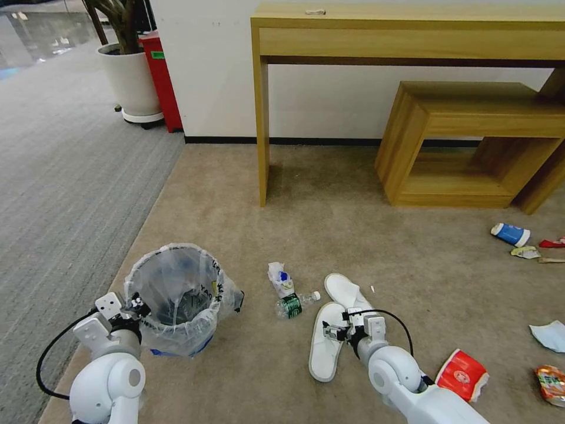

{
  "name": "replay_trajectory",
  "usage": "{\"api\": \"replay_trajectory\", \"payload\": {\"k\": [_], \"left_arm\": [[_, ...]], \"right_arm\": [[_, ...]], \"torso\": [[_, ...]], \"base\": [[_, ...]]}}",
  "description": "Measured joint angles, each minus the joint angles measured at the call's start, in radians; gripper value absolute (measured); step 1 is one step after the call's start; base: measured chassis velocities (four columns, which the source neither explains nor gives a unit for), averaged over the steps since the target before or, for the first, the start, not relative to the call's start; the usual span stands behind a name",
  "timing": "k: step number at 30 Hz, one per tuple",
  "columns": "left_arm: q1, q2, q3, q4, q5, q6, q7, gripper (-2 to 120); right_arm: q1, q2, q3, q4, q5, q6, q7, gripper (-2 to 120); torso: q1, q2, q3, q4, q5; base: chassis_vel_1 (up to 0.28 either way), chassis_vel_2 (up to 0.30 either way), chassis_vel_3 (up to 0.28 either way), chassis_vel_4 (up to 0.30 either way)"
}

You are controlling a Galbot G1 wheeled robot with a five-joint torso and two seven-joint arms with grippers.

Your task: Pick up the trash bin and place the garbage on the floor into it.

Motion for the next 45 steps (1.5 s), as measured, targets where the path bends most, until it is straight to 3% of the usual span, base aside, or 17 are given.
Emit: {"api": "replay_trajectory", "payload": {"k": [45], "left_arm": [[0.005, -0.017, 0.004, 0.004, 0.028, -0.009, -0.001, 2]], "right_arm": [[0.003, -0.049, -0.028, -0.055, -0.026, 0.031, -0.045, 100]], "torso": [[0.0, 0.0, 0.0, 0.0, 0.0]], "base": [[0.0, 0.0, 0.0, 0.0]]}}
